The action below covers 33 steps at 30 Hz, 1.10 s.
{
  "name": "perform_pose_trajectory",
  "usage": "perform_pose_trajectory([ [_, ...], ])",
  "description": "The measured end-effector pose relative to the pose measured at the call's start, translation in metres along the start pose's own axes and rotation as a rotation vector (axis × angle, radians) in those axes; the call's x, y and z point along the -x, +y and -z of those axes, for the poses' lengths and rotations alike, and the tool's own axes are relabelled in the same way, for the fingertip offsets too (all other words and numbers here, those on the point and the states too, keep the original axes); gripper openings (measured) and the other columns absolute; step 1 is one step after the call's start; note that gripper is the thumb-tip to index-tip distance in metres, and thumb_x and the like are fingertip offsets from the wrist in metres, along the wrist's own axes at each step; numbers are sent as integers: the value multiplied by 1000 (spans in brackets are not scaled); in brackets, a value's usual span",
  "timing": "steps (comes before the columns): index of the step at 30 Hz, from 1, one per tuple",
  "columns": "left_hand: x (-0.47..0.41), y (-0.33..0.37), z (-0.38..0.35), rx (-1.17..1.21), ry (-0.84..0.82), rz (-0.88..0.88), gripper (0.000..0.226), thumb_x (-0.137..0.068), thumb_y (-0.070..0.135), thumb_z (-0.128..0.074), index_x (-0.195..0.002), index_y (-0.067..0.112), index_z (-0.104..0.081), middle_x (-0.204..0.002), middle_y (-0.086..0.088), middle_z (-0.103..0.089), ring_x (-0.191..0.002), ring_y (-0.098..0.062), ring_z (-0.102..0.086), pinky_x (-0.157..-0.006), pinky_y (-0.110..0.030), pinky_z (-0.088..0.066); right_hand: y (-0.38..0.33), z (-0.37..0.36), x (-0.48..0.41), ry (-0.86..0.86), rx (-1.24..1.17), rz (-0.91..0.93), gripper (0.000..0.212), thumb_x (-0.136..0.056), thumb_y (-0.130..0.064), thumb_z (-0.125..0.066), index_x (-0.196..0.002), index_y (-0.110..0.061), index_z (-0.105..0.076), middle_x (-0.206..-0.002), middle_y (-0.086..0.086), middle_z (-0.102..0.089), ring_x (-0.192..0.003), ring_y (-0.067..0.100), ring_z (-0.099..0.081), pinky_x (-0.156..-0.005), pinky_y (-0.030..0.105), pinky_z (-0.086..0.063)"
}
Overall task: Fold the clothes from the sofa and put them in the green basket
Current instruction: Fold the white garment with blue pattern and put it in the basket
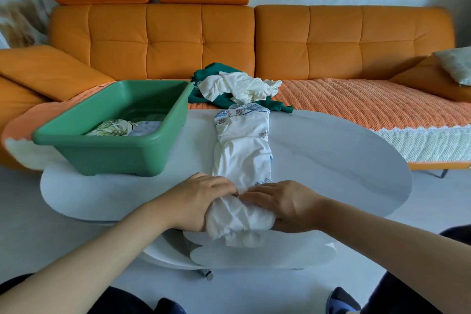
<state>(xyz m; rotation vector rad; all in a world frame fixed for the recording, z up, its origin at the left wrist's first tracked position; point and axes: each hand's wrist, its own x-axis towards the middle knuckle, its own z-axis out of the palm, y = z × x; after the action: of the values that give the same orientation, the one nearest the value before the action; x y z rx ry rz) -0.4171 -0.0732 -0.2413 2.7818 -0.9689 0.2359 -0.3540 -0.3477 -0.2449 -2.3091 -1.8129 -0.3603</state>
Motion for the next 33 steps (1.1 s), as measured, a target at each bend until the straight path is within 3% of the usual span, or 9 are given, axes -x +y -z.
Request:
perform_pose_trajectory([
  [4, -15, 0, 11, 445, 159, 224, 21, -78, 49, -76, -97, 44, -67, -90, 19, -70, -81, -1, -65, -69, -26, -50, 5, 7, -12, 162, -292, -341, 37, -88, -35, -72, -120, -34, -54, -95, 0, -70, -79, 26, -62, -64, 32, -44],
  [9, -64, -15, 25, 744, 368, 523, 21, -73, 36, -71, -91, 45, -68, -83, 17, -72, -72, 0, -64, -64, -26, -47, 31, 17, -43, 298, -635, -597, 55, -85, -19, -77, -134, -23, -53, -112, -3, -69, -94, 17, -65, -81, 31, -51],
  [14, -113, -48, 33, 755, 508, 692, 30, -83, 42, -72, -108, 35, -58, -101, 16, -67, -91, -1, -63, -71, -25, -44, 76, 13, -78, 429, -693, -869, 45, -86, -31, -76, -126, -26, -57, -104, -8, -67, -87, 10, -62, -68, 22, -45],
  [18, -135, -70, 26, 500, 582, 769, 42, -94, 34, -65, -131, 24, -48, -122, 5, -57, -109, -14, -57, -88, -31, -45, 111, 9, -96, 384, -687, -1096, 60, -97, -42, -60, -147, -25, -31, -119, 9, -62, -84, 21, -62, -69, 34, -53],
  [20, -137, -79, 22, 289, 552, 616, 26, -97, 24, -59, -124, 24, -58, -126, 3, -57, -119, -17, -52, -97, -28, -40, 123, 4, -94, 258, -525, -1087, 63, -100, -40, -53, -152, -22, -22, -136, 12, -51, -105, 31, -61, -89, 46, -52],
  [22, -137, -86, 18, 194, 393, 426, 17, -99, 22, -56, -111, 27, -68, -122, 7, -61, -120, -14, -51, -101, -30, -38, 132, 2, -89, 193, -274, -939, 46, -99, -26, -54, -143, -20, -43, -139, 11, -47, -118, 30, -54, -99, 44, -47],
  [26, -134, -97, 4, 121, 147, 330, 34, -99, 26, -57, -132, 32, -60, -130, 9, -59, -125, -14, -49, -111, -40, -36, 135, 9, -83, 246, -47, -513, 24, -76, 0, -58, -89, -15, -72, -92, 3, -66, -85, 24, -59, -77, 41, -52],
  [29, -133, -108, 0, 39, 123, 372, 47, -102, 32, -50, -148, 36, -43, -137, 7, -50, -131, -17, -39, -110, -41, -34, 134, 9, -80, 171, -55, -473, 23, -75, -17, -61, -96, -19, -71, -91, -4, -67, -84, 19, -60, -78, 36, -51],
  [33, -142, -115, -1, 59, 125, 424, 43, -103, 43, -42, -146, 40, -44, -118, 11, -42, -126, -14, -32, -104, -36, -29, 146, 1, -81, 70, 9, -579, 27, -88, -42, -64, -111, -29, -68, -107, -7, -64, -99, 16, -56, -91, 36, -45],
])
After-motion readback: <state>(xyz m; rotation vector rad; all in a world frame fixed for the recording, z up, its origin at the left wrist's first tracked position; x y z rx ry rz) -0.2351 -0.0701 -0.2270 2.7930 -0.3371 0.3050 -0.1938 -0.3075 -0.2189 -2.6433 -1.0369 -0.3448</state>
